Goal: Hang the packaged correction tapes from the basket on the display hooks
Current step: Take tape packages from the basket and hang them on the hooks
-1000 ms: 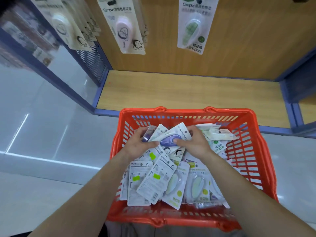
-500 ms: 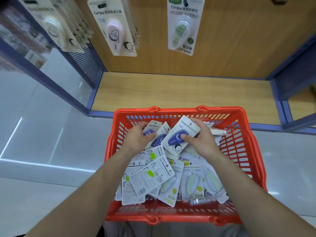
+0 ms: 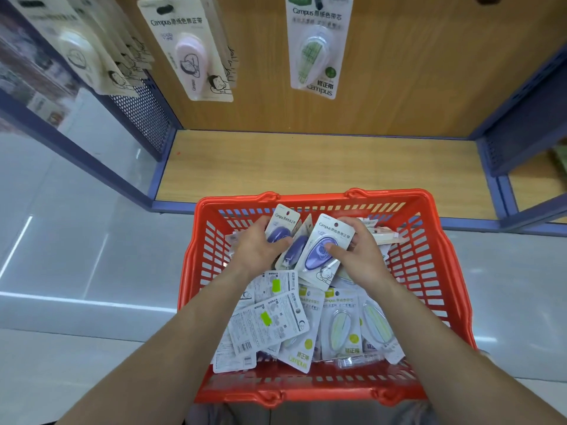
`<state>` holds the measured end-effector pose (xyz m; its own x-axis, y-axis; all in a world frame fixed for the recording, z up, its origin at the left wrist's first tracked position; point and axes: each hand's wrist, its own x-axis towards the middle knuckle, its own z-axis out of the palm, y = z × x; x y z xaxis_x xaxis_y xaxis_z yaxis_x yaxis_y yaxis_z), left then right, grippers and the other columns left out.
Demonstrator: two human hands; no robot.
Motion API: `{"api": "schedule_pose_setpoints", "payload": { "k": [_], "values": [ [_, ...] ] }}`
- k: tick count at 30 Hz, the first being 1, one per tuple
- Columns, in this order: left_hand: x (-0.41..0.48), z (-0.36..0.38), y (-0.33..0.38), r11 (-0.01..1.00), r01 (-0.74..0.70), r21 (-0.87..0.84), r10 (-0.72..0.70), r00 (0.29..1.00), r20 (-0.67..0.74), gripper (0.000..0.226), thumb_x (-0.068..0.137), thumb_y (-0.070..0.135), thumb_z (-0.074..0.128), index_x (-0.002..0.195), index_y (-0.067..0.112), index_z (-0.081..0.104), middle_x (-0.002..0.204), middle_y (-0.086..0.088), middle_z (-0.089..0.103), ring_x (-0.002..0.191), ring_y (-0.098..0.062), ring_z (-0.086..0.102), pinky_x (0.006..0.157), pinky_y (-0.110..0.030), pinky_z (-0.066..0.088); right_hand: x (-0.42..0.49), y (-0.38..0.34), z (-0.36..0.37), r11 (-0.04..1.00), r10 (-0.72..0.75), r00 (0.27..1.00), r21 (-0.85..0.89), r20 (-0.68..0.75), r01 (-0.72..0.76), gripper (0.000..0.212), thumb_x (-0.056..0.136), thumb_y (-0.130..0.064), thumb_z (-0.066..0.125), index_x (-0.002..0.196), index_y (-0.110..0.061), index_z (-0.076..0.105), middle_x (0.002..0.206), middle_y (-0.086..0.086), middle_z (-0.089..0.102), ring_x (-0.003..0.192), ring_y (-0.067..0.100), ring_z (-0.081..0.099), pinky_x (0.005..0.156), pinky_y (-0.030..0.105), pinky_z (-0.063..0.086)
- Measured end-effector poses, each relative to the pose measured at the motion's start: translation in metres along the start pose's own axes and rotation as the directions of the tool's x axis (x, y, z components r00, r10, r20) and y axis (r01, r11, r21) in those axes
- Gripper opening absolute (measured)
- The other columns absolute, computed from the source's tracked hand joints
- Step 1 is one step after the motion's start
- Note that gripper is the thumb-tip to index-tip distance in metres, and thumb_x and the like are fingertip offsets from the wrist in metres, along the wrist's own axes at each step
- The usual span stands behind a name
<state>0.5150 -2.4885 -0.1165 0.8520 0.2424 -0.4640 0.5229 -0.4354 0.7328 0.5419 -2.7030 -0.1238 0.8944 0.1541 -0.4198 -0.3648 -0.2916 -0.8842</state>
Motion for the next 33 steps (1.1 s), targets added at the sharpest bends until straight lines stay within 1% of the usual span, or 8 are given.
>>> {"api": "schedule_pose_setpoints", "payload": {
  "k": [4,9,16,20,23,28,31,33],
  "values": [
    [-0.005,0.004,0.010,0.998,0.044,-0.044,-0.042,0.998,0.048,0.061,0.077,0.036,0.088,0.125,0.022,0.052,0.106,0.013,0.068,0.093,-0.003,0.065,0.070,-0.017,0.049,0.000,0.004,-0.007,1.000,0.011,1.000,0.017,-0.009,-0.010,0.047,0.091,-0.005,0.073,0.125,-0.031,0.053,0.104,-0.005,0.073,0.092,0.005,0.071,0.087,0.034,0.058],
    [-0.012,0.007,0.022,0.994,0.026,0.109,-0.036,0.995,0.090,0.086,0.066,0.039,0.095,0.132,0.028,0.041,0.105,0.017,0.062,0.095,-0.009,0.063,0.068,-0.020,0.043,-0.002,0.004,-0.009,0.999,0.025,0.999,0.039,0.028,-0.027,0.048,0.092,-0.001,0.071,0.127,-0.028,0.053,0.105,-0.002,0.072,0.095,0.011,0.071,0.084,0.032,0.058],
    [-0.010,-0.005,0.014,0.997,0.053,0.059,-0.054,0.998,0.027,0.061,0.078,0.017,0.089,0.127,0.023,0.053,0.108,0.003,0.072,0.085,-0.015,0.072,0.073,-0.037,0.062,-0.005,0.001,-0.001,0.988,0.107,0.994,0.108,0.018,-0.108,0.045,0.090,-0.004,0.075,0.123,-0.020,0.049,0.104,-0.003,0.073,0.089,0.005,0.070,0.072,0.020,0.053],
    [-0.019,-0.019,0.018,0.996,0.040,0.082,-0.039,0.999,-0.007,0.048,0.083,0.012,0.083,0.121,0.021,0.055,0.104,0.003,0.071,0.080,-0.009,0.069,0.058,-0.021,0.054,-0.008,-0.009,-0.005,0.972,0.134,0.990,0.189,0.043,-0.140,0.028,0.088,-0.002,0.076,0.113,-0.008,0.065,0.097,0.004,0.079,0.089,0.017,0.076,0.075,0.029,0.056],
    [-0.035,-0.032,0.030,0.996,0.022,0.081,-0.017,0.998,-0.067,0.047,0.079,0.012,0.083,0.115,0.024,0.054,0.103,0.003,0.071,0.083,-0.013,0.070,0.065,-0.029,0.059,-0.018,-0.021,-0.007,0.960,0.131,0.990,0.242,0.061,-0.142,0.017,0.091,-0.010,0.074,0.108,-0.009,0.071,0.094,0.005,0.080,0.088,0.021,0.076,0.080,0.037,0.058],
    [-0.065,-0.068,0.071,0.997,-0.060,0.042,0.067,0.984,-0.168,0.048,0.079,0.016,0.084,0.118,0.018,0.056,0.102,0.002,0.071,0.081,-0.013,0.068,0.050,-0.014,0.045,-0.048,-0.058,-0.009,0.921,0.096,0.991,0.369,0.092,-0.123,0.014,0.097,-0.022,0.068,0.098,-0.011,0.075,0.088,-0.001,0.078,0.077,0.010,0.070,0.068,0.021,0.053],
    [-0.091,-0.088,0.099,0.992,-0.122,-0.041,0.111,0.973,-0.202,0.051,0.078,0.018,0.086,0.117,0.021,0.054,0.098,0.005,0.071,0.081,-0.013,0.069,0.060,-0.021,0.051,-0.070,-0.094,-0.009,0.940,0.034,0.995,0.336,0.096,-0.065,0.018,0.101,-0.027,0.063,0.094,-0.014,0.072,0.083,-0.007,0.075,0.074,0.005,0.067,0.068,0.019,0.049],
    [-0.115,-0.097,0.115,0.981,-0.145,-0.130,0.118,0.973,-0.199,0.057,0.070,0.027,0.090,0.116,0.022,0.056,0.098,0.004,0.074,0.083,-0.017,0.073,0.077,-0.038,0.060,-0.086,-0.123,-0.012,0.949,-0.003,0.994,0.313,0.111,-0.033,0.020,0.104,-0.030,0.057,0.098,-0.017,0.071,0.089,-0.008,0.077,0.082,0.007,0.071,0.074,0.023,0.055]
  ]
}}
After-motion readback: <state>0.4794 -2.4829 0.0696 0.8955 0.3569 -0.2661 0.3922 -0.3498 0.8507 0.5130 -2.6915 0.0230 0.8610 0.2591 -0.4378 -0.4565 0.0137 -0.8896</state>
